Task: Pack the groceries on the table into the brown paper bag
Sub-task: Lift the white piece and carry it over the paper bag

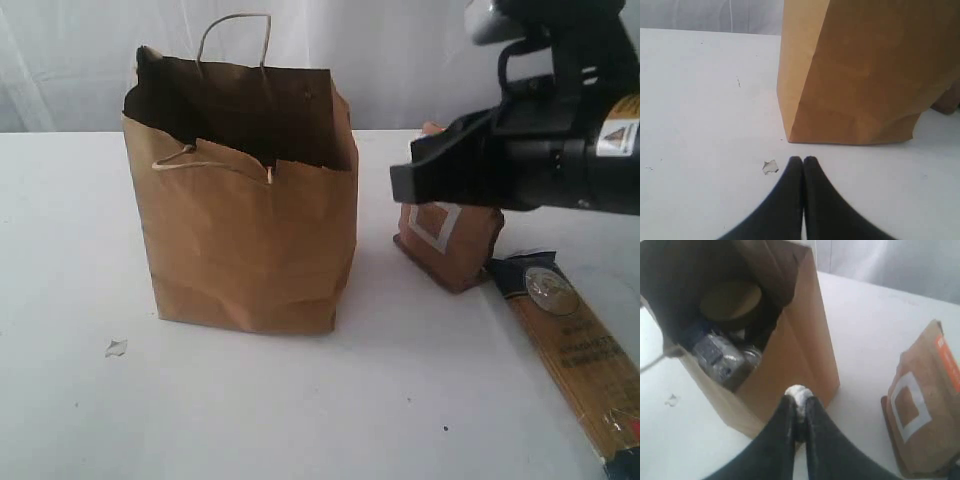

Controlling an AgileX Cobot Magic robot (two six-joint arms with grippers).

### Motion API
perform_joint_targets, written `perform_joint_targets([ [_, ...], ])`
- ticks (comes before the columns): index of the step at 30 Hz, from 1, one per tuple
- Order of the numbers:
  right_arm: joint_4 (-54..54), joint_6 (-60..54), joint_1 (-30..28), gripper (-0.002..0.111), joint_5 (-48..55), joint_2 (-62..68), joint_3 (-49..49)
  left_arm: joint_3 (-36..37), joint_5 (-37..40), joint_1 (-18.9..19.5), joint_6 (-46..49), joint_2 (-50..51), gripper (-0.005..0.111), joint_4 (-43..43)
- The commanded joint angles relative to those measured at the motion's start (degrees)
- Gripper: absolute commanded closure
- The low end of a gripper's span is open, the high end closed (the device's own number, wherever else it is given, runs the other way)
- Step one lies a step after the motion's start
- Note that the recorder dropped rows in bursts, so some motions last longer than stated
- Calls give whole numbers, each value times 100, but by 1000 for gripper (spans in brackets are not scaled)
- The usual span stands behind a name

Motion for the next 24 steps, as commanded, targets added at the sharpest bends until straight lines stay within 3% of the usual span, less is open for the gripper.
perform_joint_targets([
  [1,22,-123,28,108,-95,-91,-406,16,-19,1,1,-31,107,-40],
  [9,22,-483,506,108,-259,252,-1086,16,-19,1,1,-31,107,-40],
  [17,22,-657,583,108,91,1192,-1694,16,-19,1,1,-31,107,-40],
  [24,-12,-781,644,108,1067,1921,-2464,16,-19,1,1,-31,107,-40],
])
